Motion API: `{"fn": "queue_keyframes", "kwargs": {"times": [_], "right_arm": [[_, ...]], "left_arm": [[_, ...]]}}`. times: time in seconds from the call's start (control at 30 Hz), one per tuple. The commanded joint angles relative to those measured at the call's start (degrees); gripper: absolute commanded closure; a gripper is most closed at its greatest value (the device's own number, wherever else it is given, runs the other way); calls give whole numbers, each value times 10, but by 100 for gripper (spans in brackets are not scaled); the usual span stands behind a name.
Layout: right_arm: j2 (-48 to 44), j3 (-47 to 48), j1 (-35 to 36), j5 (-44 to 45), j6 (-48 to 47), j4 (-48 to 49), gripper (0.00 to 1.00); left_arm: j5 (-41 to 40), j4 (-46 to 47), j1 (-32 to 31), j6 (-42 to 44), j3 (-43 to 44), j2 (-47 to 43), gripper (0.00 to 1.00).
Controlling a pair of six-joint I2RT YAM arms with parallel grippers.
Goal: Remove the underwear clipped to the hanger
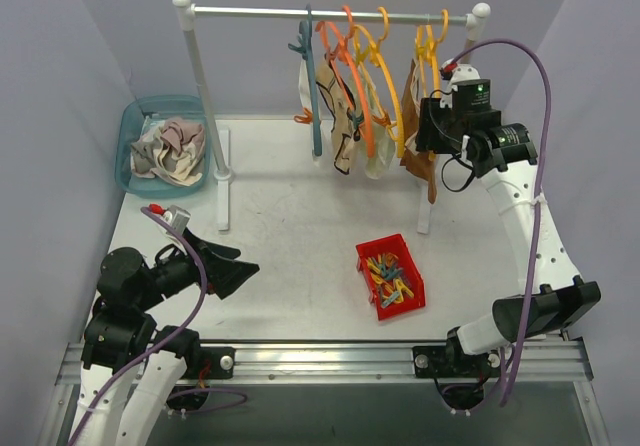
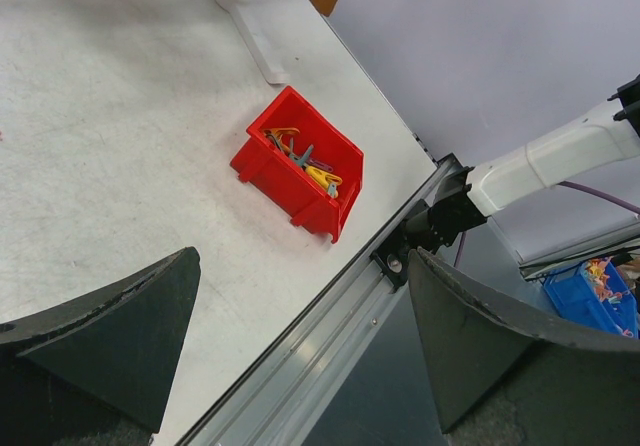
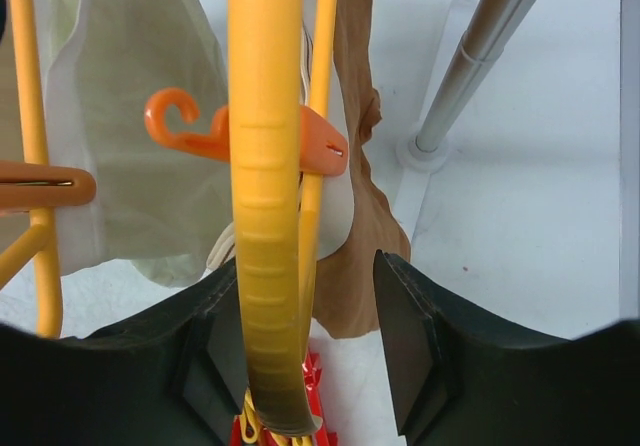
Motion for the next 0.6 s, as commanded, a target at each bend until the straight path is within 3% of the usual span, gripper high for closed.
{"fn": "queue_keyframes", "kwargs": {"times": [0.0, 0.17, 0.23, 0.37, 0.57], "right_arm": [[-25, -4, 0, 14, 2, 41, 52], [-35, -21, 3, 20, -5, 64, 62], [-31, -21, 3, 21, -8, 65, 70], [-25, -25, 2, 21, -8, 65, 95], [-25, -21, 2, 21, -14, 68, 100]], "left_arm": [[5, 3, 2, 4, 9, 1, 6], [5, 12, 2, 1, 5, 3, 6], [6, 13, 2, 1, 4, 4, 6], [6, 13, 2, 1, 5, 5, 6], [5, 11, 2, 1, 5, 6, 6]]}}
